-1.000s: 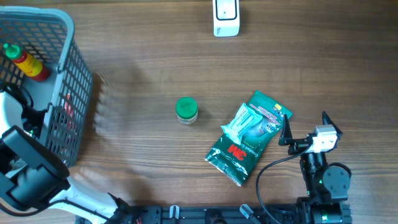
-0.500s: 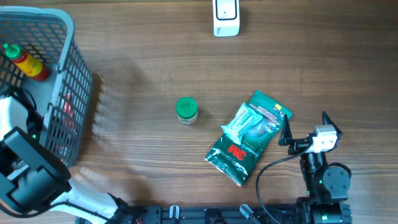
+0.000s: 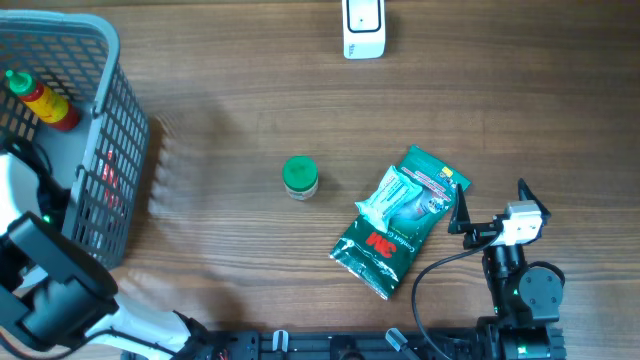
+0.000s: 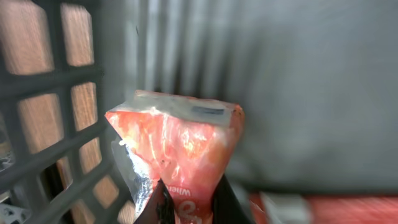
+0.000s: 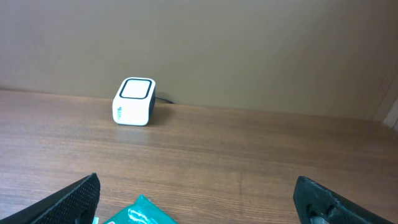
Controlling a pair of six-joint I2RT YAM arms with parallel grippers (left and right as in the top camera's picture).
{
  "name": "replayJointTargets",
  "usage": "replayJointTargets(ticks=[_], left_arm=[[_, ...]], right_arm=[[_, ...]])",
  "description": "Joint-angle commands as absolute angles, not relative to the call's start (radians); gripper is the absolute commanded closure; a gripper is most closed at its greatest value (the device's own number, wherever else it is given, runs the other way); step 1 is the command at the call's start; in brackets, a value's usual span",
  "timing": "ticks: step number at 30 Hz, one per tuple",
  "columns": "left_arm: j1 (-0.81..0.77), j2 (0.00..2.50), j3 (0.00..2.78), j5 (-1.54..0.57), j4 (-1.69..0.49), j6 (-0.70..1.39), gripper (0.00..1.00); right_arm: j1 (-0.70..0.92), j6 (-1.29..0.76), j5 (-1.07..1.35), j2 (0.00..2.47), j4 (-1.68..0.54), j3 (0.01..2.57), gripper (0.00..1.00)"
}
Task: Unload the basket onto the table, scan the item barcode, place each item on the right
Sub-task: 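Reach the left gripper into the basket and grasp the red tissue box, then carry the red tissue box and place it beside the jar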
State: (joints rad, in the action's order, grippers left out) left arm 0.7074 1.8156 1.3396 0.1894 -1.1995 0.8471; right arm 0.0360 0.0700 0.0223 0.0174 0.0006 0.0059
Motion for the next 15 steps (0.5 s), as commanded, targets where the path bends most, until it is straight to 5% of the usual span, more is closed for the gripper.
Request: replayJointTargets(ticks=[1,8,15], left_arm=[[0.705,1.650,1.512,0.115,-1.259,0.842,0.96],[0.595,1.341,1.575,-0.014,-1.190,0.842,0.96],[0.228,1.152,1.569,-0.007,-1.171,0.841,0.96]], right_arm=[[0.039,0.077,0.028,0.011,0.004,0.006,0.00],[0.039,0.077,0.028,0.011,0.004,0.006,0.00],[0.039,0.078,0.028,0.011,0.004,0.006,0.00]])
